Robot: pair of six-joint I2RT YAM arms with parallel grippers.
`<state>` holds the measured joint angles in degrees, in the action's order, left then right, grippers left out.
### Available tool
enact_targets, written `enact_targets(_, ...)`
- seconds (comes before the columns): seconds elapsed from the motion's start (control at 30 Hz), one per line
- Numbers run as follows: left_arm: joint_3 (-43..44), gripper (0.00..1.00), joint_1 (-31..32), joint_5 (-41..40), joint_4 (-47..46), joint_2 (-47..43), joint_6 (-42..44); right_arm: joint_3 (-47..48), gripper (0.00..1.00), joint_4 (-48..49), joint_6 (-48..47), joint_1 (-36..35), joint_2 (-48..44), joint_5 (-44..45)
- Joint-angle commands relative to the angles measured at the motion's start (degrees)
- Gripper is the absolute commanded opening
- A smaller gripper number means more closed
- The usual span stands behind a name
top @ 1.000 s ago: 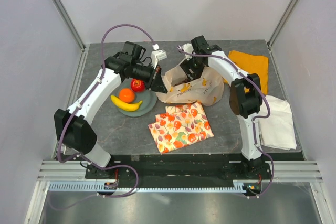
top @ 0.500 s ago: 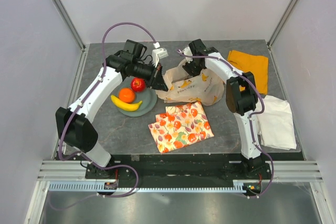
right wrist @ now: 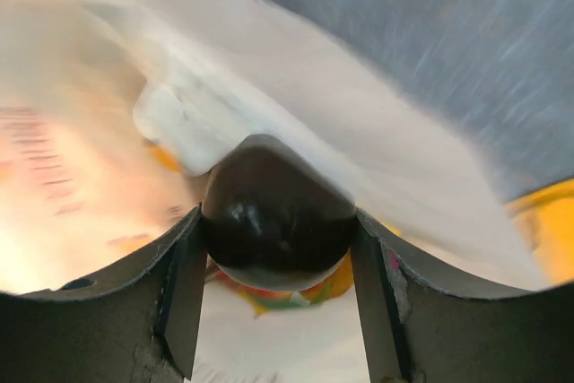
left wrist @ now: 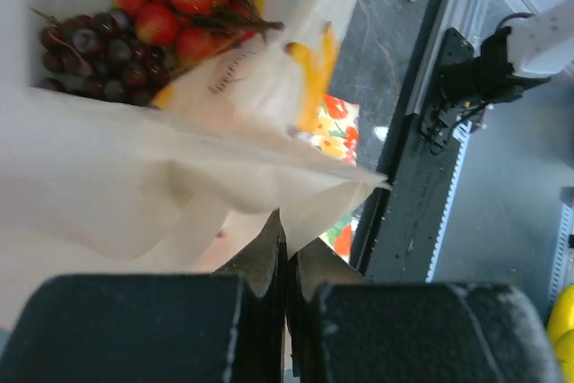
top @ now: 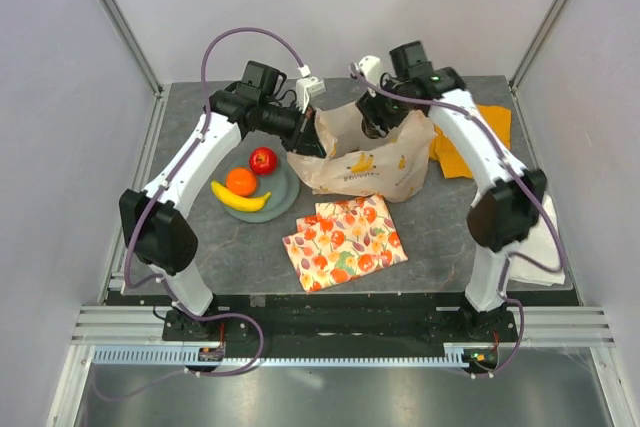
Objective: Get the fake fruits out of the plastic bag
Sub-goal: Take out the fake fruit from the plastic bag, then place the fake fruit on the plate.
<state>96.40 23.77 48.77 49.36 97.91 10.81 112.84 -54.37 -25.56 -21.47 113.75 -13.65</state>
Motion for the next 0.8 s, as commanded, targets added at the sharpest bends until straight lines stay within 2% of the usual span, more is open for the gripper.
enact_targets(0.0,7.5,0.02,0.1,-2.8,-1.1,3.4,0.5,0.9,0.38,-5.5,-1.5,-0.1,-13.7,-15.0)
enact_targets(0.03,9.8,0.02,0.0,-3.3,-1.2,4.0,0.4,1.2,0.39,-6.2,-1.3,-0.1,-14.5,-16.7)
enact_targets(0.13,14.4,0.13,-0.4,-5.8,-1.3,6.0,-0.2,1.7,0.40,-8.0,0.3,-0.1,-16.6,-20.4)
enact_targets(0.17,15.5,0.28,-0.6,-6.3,-1.1,6.3,-0.4,1.2,0.39,-8.0,0.6,-0.1,-17.7,-21.0)
enact_targets(0.2,17.4,0.36,-0.8,-7.7,-1.1,6.8,-1.0,1.0,0.40,-7.9,1.0,-0.1,-18.2,-22.8)
enact_targets(0.37,20.5,0.63,-2.3,-11.9,-0.8,3.6,-2.0,2.6,0.41,-4.9,3.9,-1.8,-19.4,-27.6)
enact_targets(0.47,20.3,0.77,-4.3,-14.1,-0.8,-2.5,-2.7,5.9,0.42,-4.4,2.7,-7.2,-18.4,-27.1)
enact_targets(0.6,16.4,0.78,-7.0,-17.0,-0.2,-11.5,-0.8,7.2,0.43,-2.7,0.5,-16.8,-15.6,-25.5)
enact_targets(0.77,11.1,0.78,-11.1,-19.2,0.0,-22.0,-1.2,7.9,0.42,3.3,0.0,-24.0,-8.7,-24.5)
